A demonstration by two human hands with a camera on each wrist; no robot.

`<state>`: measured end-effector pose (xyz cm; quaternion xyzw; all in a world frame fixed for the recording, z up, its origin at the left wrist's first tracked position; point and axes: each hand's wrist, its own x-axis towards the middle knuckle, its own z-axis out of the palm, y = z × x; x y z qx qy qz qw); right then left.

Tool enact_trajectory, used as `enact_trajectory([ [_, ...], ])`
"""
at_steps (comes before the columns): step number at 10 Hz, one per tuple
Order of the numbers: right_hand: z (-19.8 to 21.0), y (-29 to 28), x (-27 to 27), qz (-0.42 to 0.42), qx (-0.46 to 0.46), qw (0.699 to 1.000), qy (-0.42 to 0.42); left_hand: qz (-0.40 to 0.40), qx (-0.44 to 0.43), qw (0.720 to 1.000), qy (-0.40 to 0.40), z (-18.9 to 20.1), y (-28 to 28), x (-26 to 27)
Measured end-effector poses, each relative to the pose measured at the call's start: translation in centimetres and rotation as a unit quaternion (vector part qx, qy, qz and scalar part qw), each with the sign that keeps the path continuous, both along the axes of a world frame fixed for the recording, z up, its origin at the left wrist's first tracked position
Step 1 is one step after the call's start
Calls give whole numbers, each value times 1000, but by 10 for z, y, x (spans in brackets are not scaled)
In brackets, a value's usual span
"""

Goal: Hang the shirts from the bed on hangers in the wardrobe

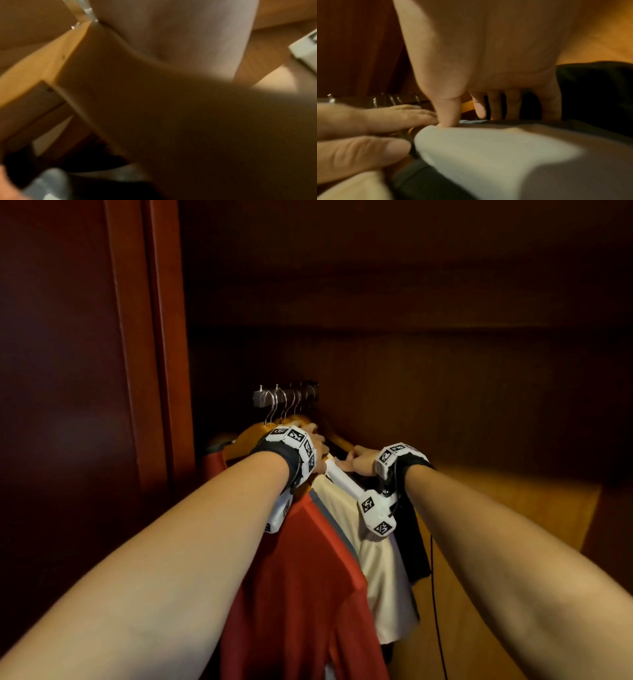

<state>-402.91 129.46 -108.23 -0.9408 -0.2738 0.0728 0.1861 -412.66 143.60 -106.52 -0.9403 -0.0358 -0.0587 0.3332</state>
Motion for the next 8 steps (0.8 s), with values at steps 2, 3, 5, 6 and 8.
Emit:
enact_trajectory([
  [2,-7,-26,-18,-30,-13,996,87,27,-25,999,2,-4,8,-3],
  [3,-9,-35,-17,-58,-6,998,37,36,-53,998,21,-7,19,12],
  [5,-23,-39,-24,-96,8,990,-99,11,-149,989,9,-30,55,73],
  [6,-22,-43,-30,-92,13,990,-103,35,-216,976,13,-24,57,81],
  [8,-14,-55,-34,-70,13,993,-98,16,-263,965,-8,-8,30,53],
])
